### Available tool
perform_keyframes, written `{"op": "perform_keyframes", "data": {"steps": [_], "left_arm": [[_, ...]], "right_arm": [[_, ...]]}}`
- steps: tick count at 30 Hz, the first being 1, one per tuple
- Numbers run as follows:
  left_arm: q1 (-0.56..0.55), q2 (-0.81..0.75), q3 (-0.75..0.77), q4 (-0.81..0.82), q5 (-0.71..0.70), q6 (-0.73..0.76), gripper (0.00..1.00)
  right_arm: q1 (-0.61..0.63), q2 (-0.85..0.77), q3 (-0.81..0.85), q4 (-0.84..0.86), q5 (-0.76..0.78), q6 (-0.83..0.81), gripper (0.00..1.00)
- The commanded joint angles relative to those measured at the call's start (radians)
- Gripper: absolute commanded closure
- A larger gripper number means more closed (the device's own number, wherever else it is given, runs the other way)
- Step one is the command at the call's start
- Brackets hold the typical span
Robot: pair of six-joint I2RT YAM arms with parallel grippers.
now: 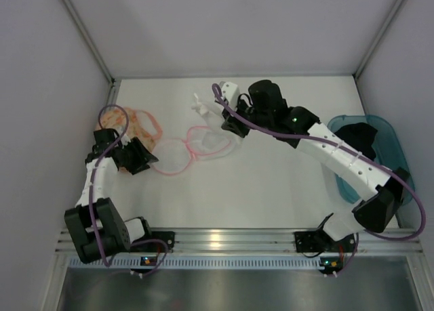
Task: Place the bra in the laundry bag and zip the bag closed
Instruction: Place the bra in the laundry bag.
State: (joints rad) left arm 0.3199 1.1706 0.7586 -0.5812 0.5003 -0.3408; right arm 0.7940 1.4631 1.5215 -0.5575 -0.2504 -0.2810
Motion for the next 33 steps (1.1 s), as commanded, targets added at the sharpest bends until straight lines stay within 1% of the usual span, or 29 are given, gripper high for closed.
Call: {"op": "perform_keyframes", "data": {"steps": [1, 5, 8, 10, 11, 12, 16, 21, 25, 26, 28, 29, 31, 32, 33], "left_arm": [[0.021, 0.118, 0.021, -0.065, -0.014, -0.014, 0.46], [0.022, 0.181, 0.021, -0.065, -0.051, -0.010, 0.43], [0.022, 0.198, -0.011, -0.017, -0.062, -0.001, 0.42], [0.022, 0.204, -0.031, 0.053, -0.031, 0.002, 0.41], [0.022, 0.204, -0.051, 0.079, -0.016, -0.010, 0.41], [0.022, 0.207, -0.061, 0.151, 0.016, -0.020, 0.40], [0.022, 0.239, -0.091, 0.291, 0.059, -0.085, 0.39], [0.021, 0.276, -0.107, 0.377, 0.098, -0.122, 0.41], [0.013, 0.274, -0.130, 0.469, 0.141, -0.176, 0.51], [0.008, 0.276, -0.139, 0.501, 0.153, -0.185, 0.57], [-0.015, 0.287, -0.146, 0.526, 0.156, -0.214, 0.63], [-0.022, 0.290, -0.150, 0.537, 0.161, -0.221, 0.74], [-0.056, 0.284, -0.140, 0.538, 0.184, -0.224, 0.91], [-0.064, 0.270, -0.133, 0.540, 0.196, -0.227, 0.97], [-0.070, 0.255, -0.125, 0.500, 0.207, -0.230, 1.00]], "right_arm": [[-0.010, 0.025, 0.065, 0.071, -0.033, 0.045, 1.00], [-0.013, 0.054, 0.088, 0.073, -0.036, 0.048, 1.00], [-0.013, 0.068, 0.098, 0.071, -0.041, 0.046, 1.00], [-0.015, 0.080, 0.100, 0.074, -0.050, 0.051, 1.00], [-0.016, 0.085, 0.101, 0.076, -0.056, 0.054, 1.00], [-0.018, 0.091, 0.100, 0.077, -0.069, 0.060, 1.00], [-0.022, 0.098, 0.098, 0.094, -0.092, 0.074, 1.00], [-0.035, 0.118, 0.109, 0.125, -0.133, 0.086, 1.00], [-0.042, 0.140, 0.124, 0.148, -0.170, 0.108, 1.00], [-0.044, 0.141, 0.124, 0.154, -0.171, 0.114, 1.00], [-0.044, 0.151, 0.123, 0.177, -0.171, 0.131, 1.00], [-0.045, 0.152, 0.121, 0.188, -0.173, 0.135, 1.00], [-0.047, 0.152, 0.111, 0.217, -0.174, 0.151, 1.00], [-0.049, 0.152, 0.094, 0.228, -0.179, 0.149, 1.00], [-0.047, 0.145, 0.085, 0.234, -0.181, 0.146, 1.00]]}}
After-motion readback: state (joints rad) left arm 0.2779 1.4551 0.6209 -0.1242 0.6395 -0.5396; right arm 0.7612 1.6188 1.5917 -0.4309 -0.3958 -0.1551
